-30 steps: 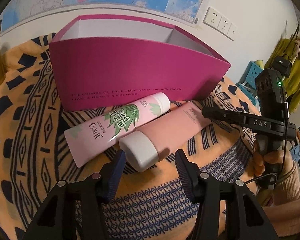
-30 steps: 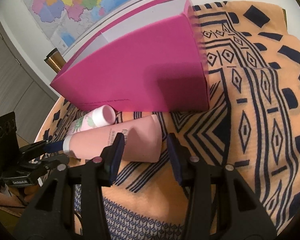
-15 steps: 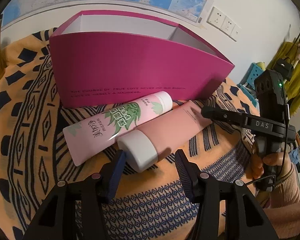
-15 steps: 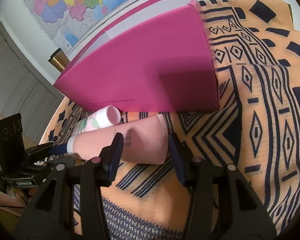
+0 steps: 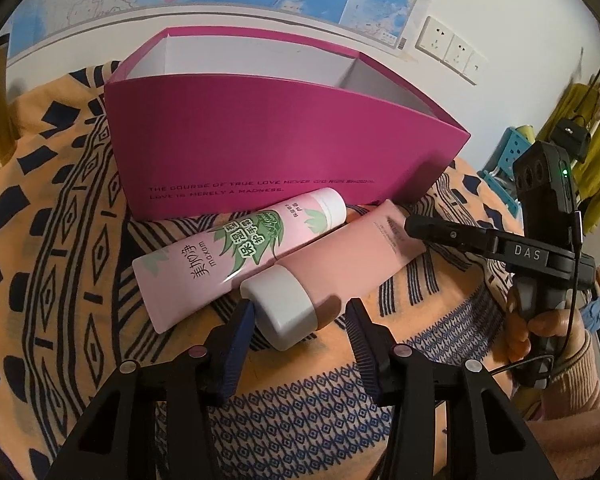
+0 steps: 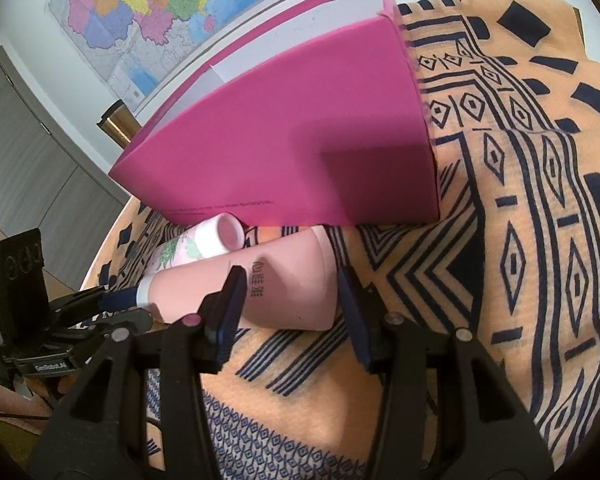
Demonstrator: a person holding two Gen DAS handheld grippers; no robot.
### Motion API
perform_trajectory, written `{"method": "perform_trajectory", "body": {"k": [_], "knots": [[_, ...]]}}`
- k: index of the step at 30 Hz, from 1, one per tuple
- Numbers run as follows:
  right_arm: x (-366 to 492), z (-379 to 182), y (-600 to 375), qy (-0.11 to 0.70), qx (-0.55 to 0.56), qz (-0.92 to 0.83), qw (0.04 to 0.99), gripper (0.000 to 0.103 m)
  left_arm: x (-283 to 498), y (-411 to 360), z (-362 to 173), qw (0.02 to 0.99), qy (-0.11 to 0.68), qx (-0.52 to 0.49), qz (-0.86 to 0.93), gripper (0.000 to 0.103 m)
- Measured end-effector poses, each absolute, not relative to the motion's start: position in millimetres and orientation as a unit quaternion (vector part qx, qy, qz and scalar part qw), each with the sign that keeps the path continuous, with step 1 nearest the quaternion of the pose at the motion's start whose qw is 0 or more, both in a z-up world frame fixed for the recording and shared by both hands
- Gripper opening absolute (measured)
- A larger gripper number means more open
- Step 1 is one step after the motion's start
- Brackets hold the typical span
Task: Organize rigid objects
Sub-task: 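Close the right gripper on the large pink tube with white cap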
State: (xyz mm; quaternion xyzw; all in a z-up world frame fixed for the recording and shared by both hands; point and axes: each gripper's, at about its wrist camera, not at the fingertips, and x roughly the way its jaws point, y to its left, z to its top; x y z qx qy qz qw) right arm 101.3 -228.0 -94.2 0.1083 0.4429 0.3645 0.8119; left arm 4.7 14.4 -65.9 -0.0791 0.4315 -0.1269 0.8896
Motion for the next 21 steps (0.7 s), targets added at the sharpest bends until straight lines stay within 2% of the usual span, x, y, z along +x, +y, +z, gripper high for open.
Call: {"method": "perform_trajectory", "body": {"k": [21], "knots": [[68.7, -26.2, -239.6, 0.361, 0.089, 0.375, 0.849, 0.050, 1.5, 15.8, -19.8, 0.910, 0.380, -0.077, -0.145, 0.047]]}}
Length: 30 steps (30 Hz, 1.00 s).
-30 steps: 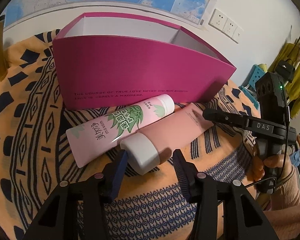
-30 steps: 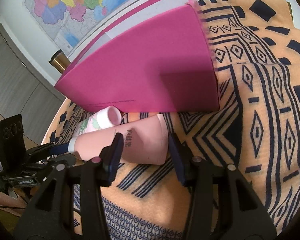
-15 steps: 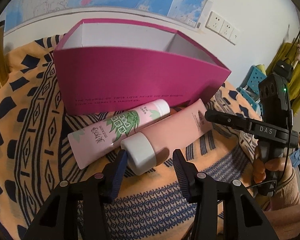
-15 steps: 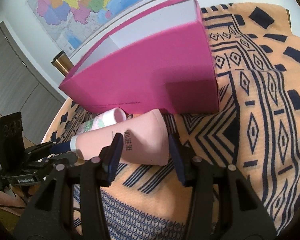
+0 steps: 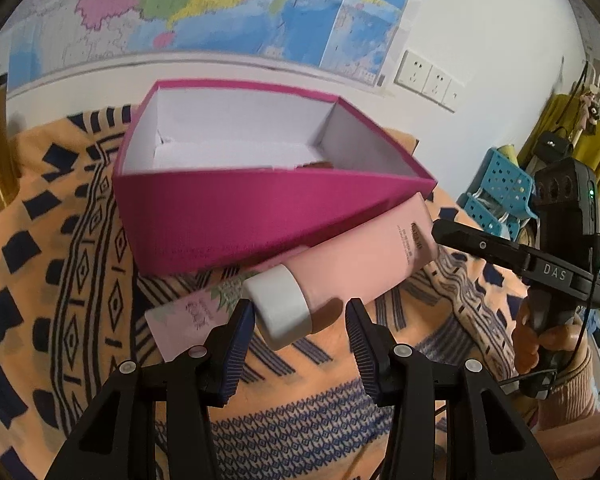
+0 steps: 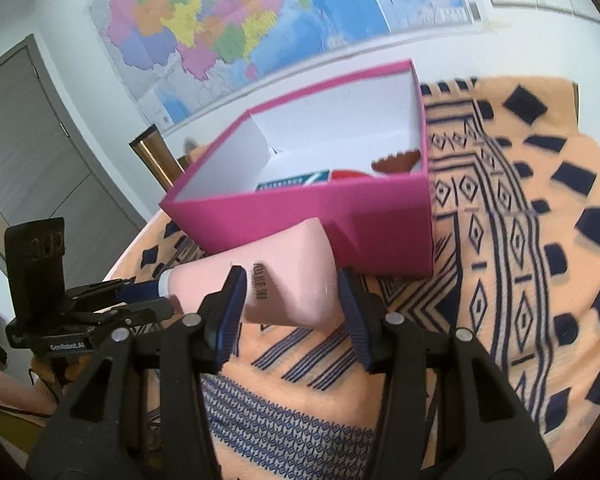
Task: Organize rigid objects
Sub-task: 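Close the right gripper on the large pink tube with white cap, then carry the pink tube into the magenta box and open the right gripper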
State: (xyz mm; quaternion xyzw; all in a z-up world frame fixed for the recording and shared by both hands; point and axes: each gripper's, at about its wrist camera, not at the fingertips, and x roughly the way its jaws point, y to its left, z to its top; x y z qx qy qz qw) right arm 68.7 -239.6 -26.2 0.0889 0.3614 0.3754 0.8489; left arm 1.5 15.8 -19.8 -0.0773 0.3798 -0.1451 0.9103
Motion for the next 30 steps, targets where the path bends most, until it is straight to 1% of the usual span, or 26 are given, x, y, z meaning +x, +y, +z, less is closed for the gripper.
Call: {"method": "perform_trajectory", "body": {"k": [8, 21, 30], "knots": [[68.0, 0.1, -246.3, 0.325, 0.087, 0.378, 0.862, 0.050, 11.5, 14.1, 3.0, 0.919, 0.356, -0.073, -0.154, 0.047], [89.5, 26.1, -258.2, 0.290, 0.098, 0.373, 0.876, 0.050, 43.0, -1.0, 41.2, 0.939, 0.312, -0.021, -0.140, 0.047], [111.2, 31.9, -255.5, 0.286, 0.088, 0.364, 0.882, 0.050, 72.1, -7.1, 44.8, 0.941, 0.312, -0.010, -0.129, 0.047]]}}
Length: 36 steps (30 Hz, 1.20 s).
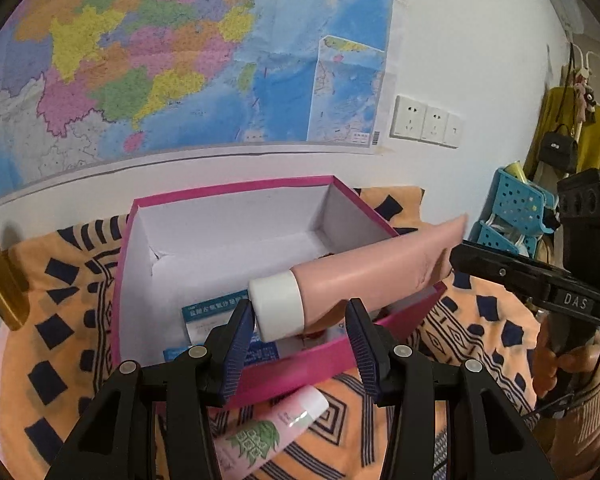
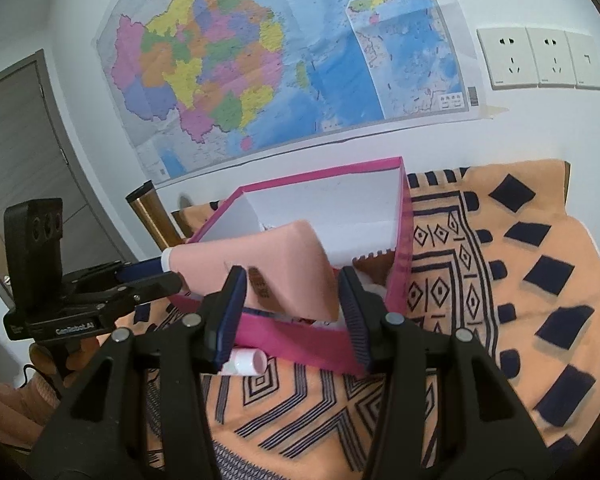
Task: Organize rigid objects
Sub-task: 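Carry the pink tube into the magenta box and open the right gripper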
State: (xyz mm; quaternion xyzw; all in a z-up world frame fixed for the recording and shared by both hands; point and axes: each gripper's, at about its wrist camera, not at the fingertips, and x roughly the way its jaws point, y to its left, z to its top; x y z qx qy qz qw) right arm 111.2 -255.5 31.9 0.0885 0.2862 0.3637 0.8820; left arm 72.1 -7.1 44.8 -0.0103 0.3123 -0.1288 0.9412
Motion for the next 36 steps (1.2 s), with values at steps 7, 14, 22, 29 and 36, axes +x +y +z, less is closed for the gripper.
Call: {"method": "perform_trajectory", "body": {"k": [7, 14, 22, 29, 36], "knots": [[127.5, 26.0, -252.4, 0.298, 0.081, 0.353, 0.883, 0.050, 89.9, -8.4, 39.2, 0.937, 0.324, -0.011, -0.128, 0.047], [145.1, 9.6, -250.2, 0.326, 0.079, 0.340, 0.879, 0.050, 109.5, -8.1, 23.6, 0.928, 0.351, -0.014, -0.127, 0.047], [153.4, 3.9, -245.5, 0.340, 0.070, 0.336, 0.876, 0.050, 122.7, 0.4, 10.0, 0.917, 0.374, -0.038, -0.134, 0.049], [155.8, 5.2, -235.3, 0.350, 0.044, 0.327, 0.877, 0.054, 133.7, 5.3, 0.8, 0.907, 0.396, -0.054, -0.137, 0.049], [159.6, 2.4, -223.0, 0.359, 0.023, 0.314, 0.879, 0.055, 146.6, 11.7, -9.4, 0.897, 0.418, -0.070, -0.127, 0.049]]}}
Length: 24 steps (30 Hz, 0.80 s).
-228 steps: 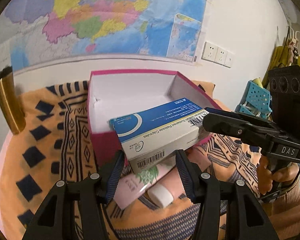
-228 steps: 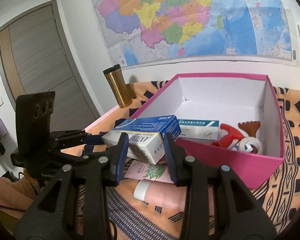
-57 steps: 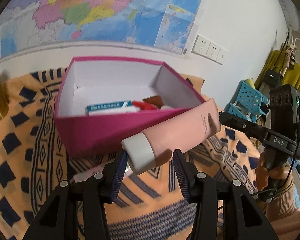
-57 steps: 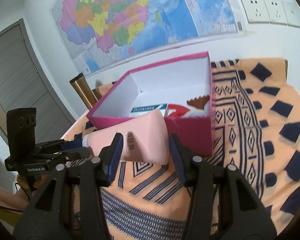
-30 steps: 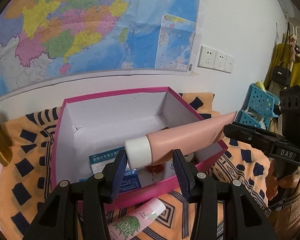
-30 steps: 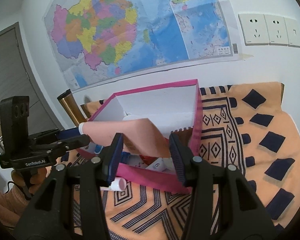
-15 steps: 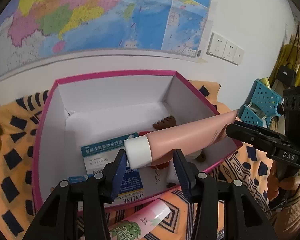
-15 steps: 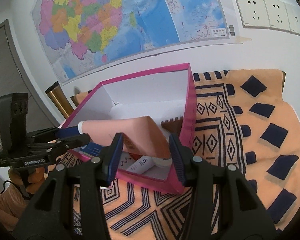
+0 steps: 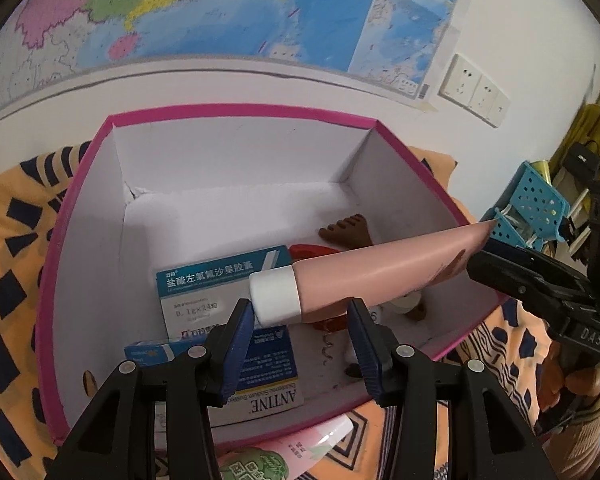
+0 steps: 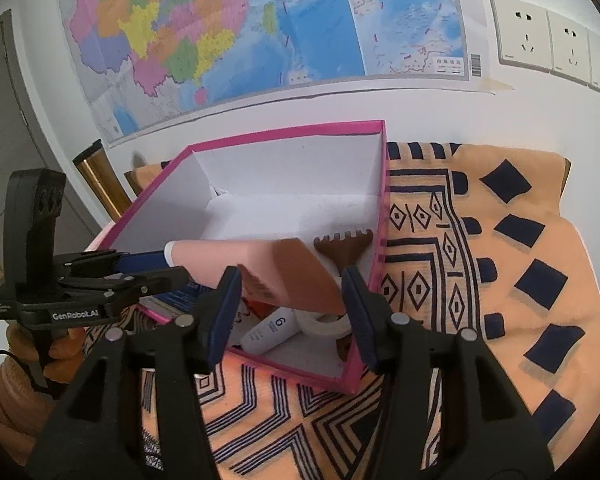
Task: Organize rigid objects
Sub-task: 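Carry the pink tube into the magenta box and open the right gripper, then withdraw the right gripper toward the pink-and-white tube with green leaf print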
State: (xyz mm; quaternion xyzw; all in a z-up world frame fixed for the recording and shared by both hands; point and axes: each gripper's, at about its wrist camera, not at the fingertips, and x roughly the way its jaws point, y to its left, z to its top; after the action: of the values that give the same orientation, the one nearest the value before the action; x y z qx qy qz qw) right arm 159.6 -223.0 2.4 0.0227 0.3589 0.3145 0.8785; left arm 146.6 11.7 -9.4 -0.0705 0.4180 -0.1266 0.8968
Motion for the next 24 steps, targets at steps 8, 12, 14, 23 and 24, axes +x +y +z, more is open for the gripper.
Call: {"method": "perform_trajectory", "body": {"k": [8, 12, 14, 23, 24], "knots": [[158.8, 1.7, -212.1, 0.352, 0.010, 0.303, 0.886, 0.064, 142.9, 10.7, -2.9, 0.905, 0.402, -0.068, -0.124, 0.047], [154.8, 2.3, -214.7, 0.346, 0.014, 0.311, 0.885, 0.064, 128.8, 12.1, 2.5, 0.914, 0.382, -0.058, -0.121, 0.050], [153.5, 2.4, -216.4, 0.345, 0.016, 0.311, 0.885, 0.064, 123.1, 12.6, 5.1, 0.918, 0.374, -0.053, -0.121, 0.051], [148.7, 1.9, -210.7, 0.344, 0.013, 0.322, 0.882, 0.064, 132.4, 5.6, 6.5, 0.918, 0.379, -0.025, -0.118, 0.054], [147.6, 2.1, -209.3, 0.344, 0.013, 0.325, 0.881, 0.064, 135.2, 3.5, 5.4, 0.917, 0.382, -0.016, -0.113, 0.054]]}}
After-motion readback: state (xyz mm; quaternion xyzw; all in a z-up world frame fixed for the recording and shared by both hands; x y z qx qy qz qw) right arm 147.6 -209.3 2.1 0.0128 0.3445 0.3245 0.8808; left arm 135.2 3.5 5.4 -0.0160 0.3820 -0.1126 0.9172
